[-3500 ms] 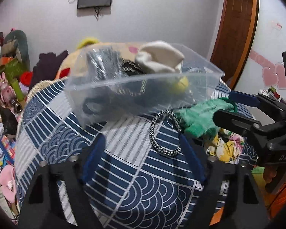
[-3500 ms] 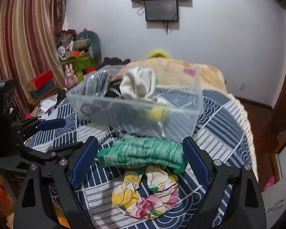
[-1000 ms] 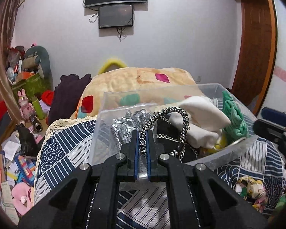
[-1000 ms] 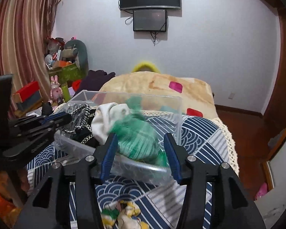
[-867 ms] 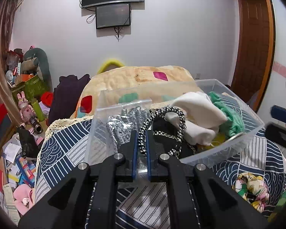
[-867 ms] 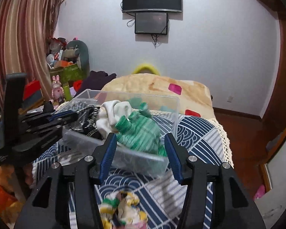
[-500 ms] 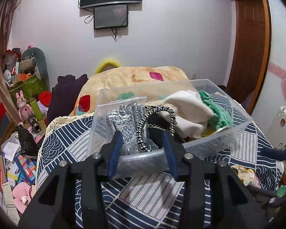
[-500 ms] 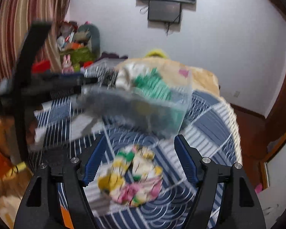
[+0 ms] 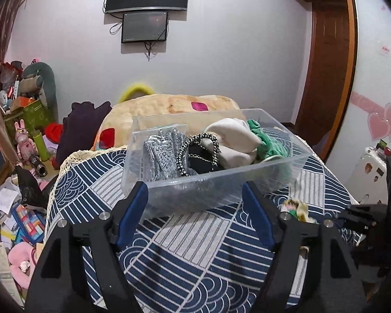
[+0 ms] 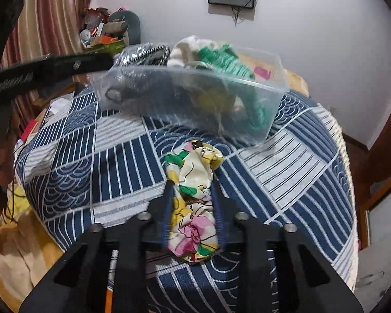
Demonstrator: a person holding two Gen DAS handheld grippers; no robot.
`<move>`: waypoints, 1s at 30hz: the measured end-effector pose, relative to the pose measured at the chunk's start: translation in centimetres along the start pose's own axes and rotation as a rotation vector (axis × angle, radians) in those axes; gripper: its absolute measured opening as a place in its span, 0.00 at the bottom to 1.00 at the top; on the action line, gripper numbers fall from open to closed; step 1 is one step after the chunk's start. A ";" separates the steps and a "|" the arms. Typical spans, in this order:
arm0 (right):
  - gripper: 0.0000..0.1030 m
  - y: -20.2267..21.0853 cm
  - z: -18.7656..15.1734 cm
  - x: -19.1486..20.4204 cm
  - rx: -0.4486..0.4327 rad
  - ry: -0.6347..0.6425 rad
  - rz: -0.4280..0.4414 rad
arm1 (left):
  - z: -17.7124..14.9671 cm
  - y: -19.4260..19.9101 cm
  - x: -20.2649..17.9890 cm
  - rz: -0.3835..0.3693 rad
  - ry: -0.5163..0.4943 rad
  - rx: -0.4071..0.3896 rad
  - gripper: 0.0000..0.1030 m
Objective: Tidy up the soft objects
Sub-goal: 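Grasp the floral scrunchie from the bed cover with the right tool, then lower the scrunchie into the clear box and open the right tool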
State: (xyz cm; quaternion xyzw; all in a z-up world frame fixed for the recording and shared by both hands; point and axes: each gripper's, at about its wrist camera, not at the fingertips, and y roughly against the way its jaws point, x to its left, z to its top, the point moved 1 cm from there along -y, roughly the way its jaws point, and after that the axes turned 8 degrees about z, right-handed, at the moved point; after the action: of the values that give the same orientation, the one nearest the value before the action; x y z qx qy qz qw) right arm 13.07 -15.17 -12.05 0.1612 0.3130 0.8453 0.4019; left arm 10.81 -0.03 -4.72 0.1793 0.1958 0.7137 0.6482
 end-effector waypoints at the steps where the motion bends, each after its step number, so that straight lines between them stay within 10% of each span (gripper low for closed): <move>1: 0.19 0.2 0.1 0.0 -0.009 0.001 0.000 | -0.1 0.2 0.0 -0.001 0.001 -0.005 0.75; 16: 0.19 2.1 9.9 1.2 -0.284 -0.005 0.023 | -1.2 3.5 1.8 0.017 0.066 -0.102 0.94; 25: 0.24 -2.6 11.4 0.3 -0.217 -0.070 0.006 | -1.2 4.2 2.8 0.030 0.094 -0.138 0.96; 30: 0.49 -3.3 10.5 0.3 -0.173 -0.079 0.000 | -1.2 4.5 3.0 0.031 0.098 -0.151 0.96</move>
State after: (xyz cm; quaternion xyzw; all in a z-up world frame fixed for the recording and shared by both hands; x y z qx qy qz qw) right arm 20.27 -9.18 -6.35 0.1589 0.2225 0.8622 0.4265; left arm 6.08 2.53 -3.40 0.0979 0.1698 0.7444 0.6383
